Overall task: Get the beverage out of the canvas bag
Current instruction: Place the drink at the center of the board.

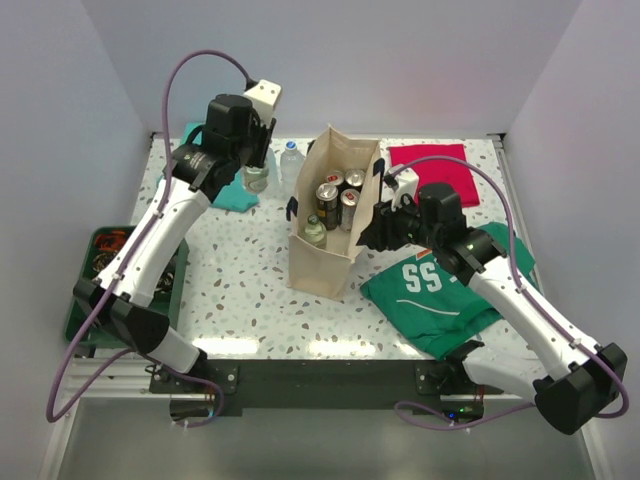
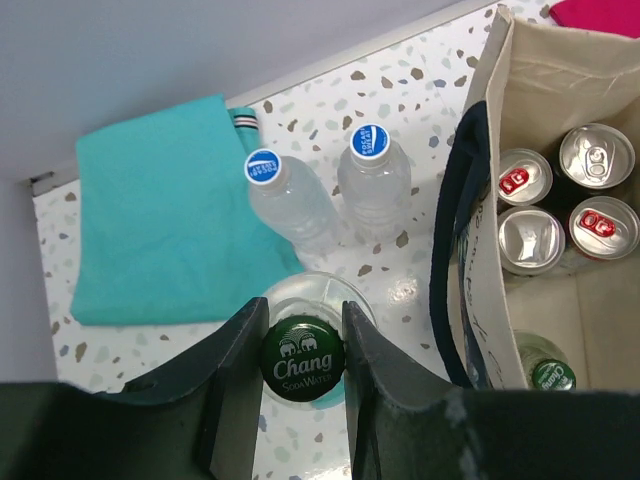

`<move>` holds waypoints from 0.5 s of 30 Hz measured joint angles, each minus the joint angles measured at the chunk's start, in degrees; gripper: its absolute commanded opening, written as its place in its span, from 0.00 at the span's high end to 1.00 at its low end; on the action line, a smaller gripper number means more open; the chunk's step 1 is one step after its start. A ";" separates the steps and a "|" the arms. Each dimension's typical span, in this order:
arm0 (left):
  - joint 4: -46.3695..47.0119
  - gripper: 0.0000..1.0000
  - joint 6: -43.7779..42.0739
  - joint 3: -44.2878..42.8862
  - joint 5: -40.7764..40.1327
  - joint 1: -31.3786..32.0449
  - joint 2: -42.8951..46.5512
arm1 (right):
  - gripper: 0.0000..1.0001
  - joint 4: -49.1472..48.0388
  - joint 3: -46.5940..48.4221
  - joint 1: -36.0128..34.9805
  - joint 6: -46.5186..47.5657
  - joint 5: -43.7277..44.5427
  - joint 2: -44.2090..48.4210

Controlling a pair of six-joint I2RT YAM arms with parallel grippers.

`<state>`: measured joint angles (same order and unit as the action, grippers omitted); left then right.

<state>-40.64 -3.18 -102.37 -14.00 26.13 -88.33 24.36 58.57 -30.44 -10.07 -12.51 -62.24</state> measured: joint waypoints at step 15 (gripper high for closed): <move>13.53 1.00 4.33 16.52 6.45 -5.57 0.00 | 0.54 0.00 0.00 0.00 0.02 0.02 0.00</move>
<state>-27.11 1.15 -85.84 -7.55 20.56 -88.33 24.36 58.57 -30.44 -10.04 -12.49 -62.24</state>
